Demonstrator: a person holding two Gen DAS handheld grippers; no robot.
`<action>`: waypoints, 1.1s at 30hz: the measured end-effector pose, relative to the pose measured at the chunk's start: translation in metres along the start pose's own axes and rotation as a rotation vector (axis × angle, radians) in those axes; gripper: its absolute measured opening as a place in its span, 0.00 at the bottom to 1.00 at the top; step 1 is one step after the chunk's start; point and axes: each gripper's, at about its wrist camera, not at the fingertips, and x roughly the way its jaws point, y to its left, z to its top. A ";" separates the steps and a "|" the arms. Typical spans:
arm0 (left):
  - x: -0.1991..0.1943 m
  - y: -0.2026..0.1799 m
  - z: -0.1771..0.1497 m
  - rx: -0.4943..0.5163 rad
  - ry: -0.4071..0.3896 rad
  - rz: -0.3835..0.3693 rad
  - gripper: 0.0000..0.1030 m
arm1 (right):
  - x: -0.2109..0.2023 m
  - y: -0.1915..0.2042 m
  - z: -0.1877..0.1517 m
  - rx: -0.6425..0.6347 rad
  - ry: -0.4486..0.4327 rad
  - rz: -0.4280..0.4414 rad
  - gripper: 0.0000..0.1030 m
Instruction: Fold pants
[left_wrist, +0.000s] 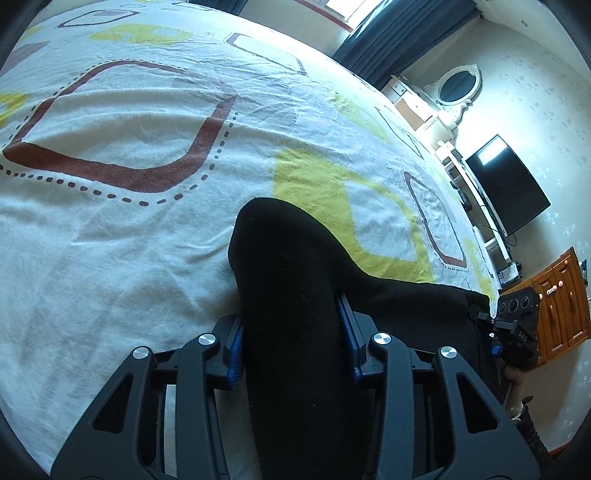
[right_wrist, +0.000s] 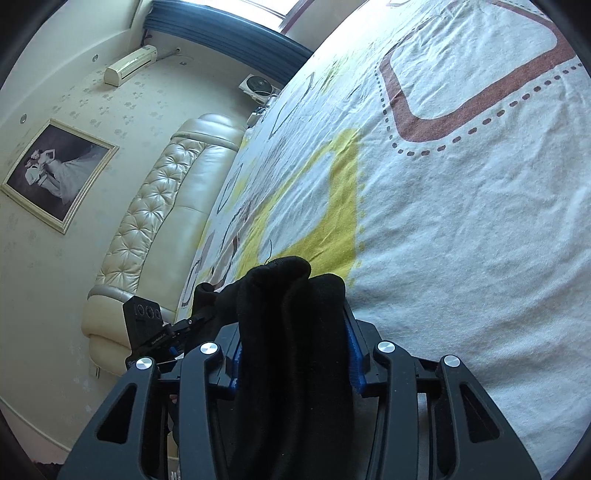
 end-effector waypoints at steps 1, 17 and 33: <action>0.000 -0.001 0.002 0.002 -0.002 0.004 0.39 | 0.001 0.002 0.002 -0.004 -0.001 -0.003 0.41; 0.017 0.011 0.048 -0.030 -0.036 0.040 0.38 | 0.033 -0.001 0.045 0.003 -0.046 0.011 0.40; 0.049 0.032 0.092 -0.089 -0.011 0.021 0.39 | 0.059 -0.019 0.077 0.040 -0.068 0.045 0.40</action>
